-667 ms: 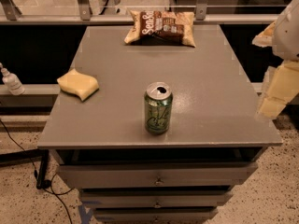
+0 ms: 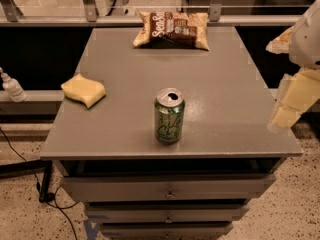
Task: Move green can near brown chip bag
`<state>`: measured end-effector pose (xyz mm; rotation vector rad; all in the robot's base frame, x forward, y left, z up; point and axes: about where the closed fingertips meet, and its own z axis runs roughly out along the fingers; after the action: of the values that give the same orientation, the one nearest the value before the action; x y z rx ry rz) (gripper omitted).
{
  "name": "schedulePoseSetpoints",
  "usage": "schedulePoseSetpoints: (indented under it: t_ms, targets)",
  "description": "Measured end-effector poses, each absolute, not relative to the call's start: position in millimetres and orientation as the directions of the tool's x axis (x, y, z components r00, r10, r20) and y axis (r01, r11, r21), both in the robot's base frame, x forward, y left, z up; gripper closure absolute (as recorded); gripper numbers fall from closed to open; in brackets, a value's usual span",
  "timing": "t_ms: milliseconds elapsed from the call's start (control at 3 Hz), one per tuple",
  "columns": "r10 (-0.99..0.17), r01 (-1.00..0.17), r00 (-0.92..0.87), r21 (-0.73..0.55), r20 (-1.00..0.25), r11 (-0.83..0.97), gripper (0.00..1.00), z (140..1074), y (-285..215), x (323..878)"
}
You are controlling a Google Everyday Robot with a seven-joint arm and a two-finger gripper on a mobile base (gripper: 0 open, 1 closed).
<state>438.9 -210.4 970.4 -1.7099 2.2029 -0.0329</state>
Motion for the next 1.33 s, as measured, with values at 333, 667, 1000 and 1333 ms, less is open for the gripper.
schedulePoseSetpoints:
  t_ms: [333,667,1000,1333]
  targets:
    - [-0.896,-0.947,-0.177,-0.177,-0.407,0.268,0.00,946.9,-178.6,439.2]
    - [-0.812,-0.959,-0.139,-0.128,-0.566,0.253,0.00,922.3,-137.8,441.6]
    - [-0.686,-0.969,-0.103,-0.084,-0.721,0.233,0.00,903.4,-92.0,446.6]
    - [-0.548,-0.974,-0.086,-0.045,-0.832,0.221,0.00,893.9,-53.6,453.0]
